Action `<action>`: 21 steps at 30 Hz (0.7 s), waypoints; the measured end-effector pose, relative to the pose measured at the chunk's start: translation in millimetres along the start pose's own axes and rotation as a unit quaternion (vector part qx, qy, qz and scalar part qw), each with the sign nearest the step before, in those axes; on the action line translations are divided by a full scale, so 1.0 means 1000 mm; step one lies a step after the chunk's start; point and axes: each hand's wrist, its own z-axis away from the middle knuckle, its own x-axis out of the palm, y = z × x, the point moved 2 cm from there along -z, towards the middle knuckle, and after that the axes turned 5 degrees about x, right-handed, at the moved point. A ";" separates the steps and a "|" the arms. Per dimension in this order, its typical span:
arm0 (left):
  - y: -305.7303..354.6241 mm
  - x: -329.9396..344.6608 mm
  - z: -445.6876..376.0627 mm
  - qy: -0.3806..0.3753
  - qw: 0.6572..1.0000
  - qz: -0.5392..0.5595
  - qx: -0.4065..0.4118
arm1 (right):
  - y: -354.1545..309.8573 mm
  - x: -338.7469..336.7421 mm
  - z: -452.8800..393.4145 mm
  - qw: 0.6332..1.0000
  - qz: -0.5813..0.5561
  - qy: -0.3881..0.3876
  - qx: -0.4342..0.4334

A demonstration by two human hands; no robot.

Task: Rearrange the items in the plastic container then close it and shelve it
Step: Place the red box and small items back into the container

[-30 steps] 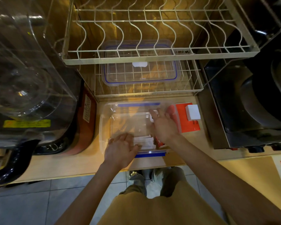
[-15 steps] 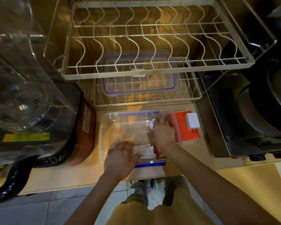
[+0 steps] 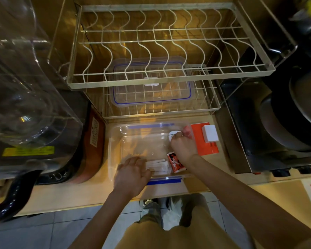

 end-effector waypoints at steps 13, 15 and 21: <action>0.015 -0.009 0.006 0.048 0.998 0.004 0.040 | 0.070 -0.046 0.043 0.887 -0.387 0.213 0.134; 0.033 -0.011 0.002 0.037 0.997 0.024 0.057 | 0.089 -0.041 0.042 0.898 -0.351 0.199 0.173; 0.081 -0.005 -0.043 0.016 0.990 0.089 0.103 | 0.104 -0.013 0.031 0.942 -0.266 0.056 0.197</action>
